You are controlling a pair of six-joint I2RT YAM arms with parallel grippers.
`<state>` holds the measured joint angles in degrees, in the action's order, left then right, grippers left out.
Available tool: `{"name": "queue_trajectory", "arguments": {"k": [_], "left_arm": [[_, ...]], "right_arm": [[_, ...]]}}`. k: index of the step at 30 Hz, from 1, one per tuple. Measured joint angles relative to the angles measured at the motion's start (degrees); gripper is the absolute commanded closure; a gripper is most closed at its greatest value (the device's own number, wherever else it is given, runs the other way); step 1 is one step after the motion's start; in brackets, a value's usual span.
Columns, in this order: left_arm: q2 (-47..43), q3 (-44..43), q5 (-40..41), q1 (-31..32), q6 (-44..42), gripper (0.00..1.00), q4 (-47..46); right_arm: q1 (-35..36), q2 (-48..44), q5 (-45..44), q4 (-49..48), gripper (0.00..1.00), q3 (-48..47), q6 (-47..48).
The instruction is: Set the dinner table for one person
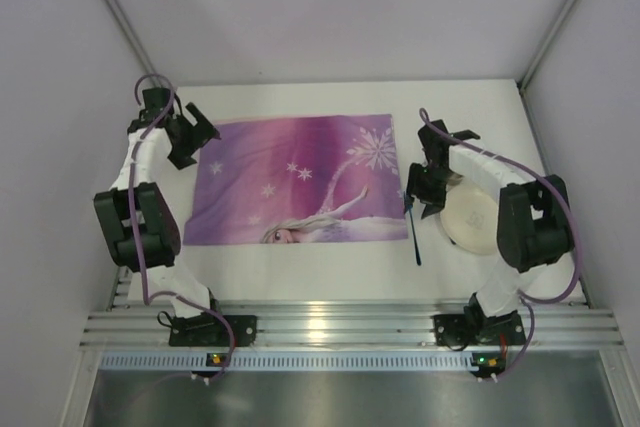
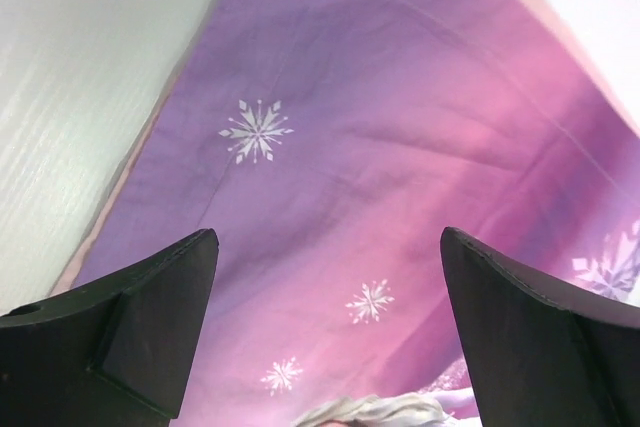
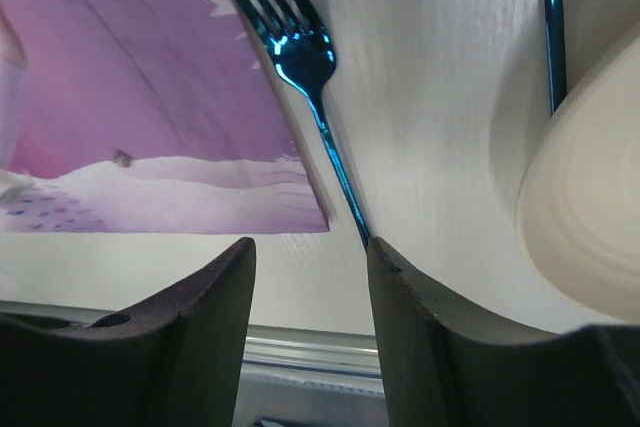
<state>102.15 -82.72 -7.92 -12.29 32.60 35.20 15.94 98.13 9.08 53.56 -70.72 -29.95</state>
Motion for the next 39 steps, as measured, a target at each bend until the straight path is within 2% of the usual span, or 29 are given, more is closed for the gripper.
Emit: {"name": "queue_trajectory", "arguments": {"k": [7,10,18,21,22,25,33,35,39], "left_arm": [[-7.1,0.3,-0.4,0.0,-0.3,0.02,1.7],[-10.0,2.8,-0.5,0.0,-0.8,0.02,2.1],[-13.6,6.6,-0.4,0.0,-1.8,0.02,4.3],[-14.5,7.3,-0.4,0.0,-2.5,0.02,5.0],[-14.8,7.5,-0.3,0.0,-2.6,0.02,5.3],[-16.0,8.0,-0.3,0.0,-2.8,0.02,5.8],[-19.3,11.6,-1.3,0.0,-3.2,0.02,6.1],[-19.9,12.2,-1.5,0.0,-3.4,0.02,6.6],[-21.6,13.1,-1.7,0.0,-3.8,0.02,6.9]], "right_arm": [[0.7,1.4,-3.1,-0.7,0.55,3.4,0.0],[1.1,2.4,-3.5,-2.0,0.62,4.3,0.0],[1.6,6.6,-4.6,-3.6,0.71,4.2,0.0],[1.6,7.2,-5.1,-3.0,0.8,3.7,0.2],[1.6,7.7,-5.3,-2.4,0.87,3.1,0.5],[1.6,9.0,-5.8,-1.1,1.0,1.5,1.1],[2.4,11.3,-8.0,0.6,1.0,-3.0,2.1],[3.2,11.6,-9.6,1.3,1.0,-6.4,2.4],[7.1,11.9,-11.0,4.9,1.0,-20.7,2.3]]}}
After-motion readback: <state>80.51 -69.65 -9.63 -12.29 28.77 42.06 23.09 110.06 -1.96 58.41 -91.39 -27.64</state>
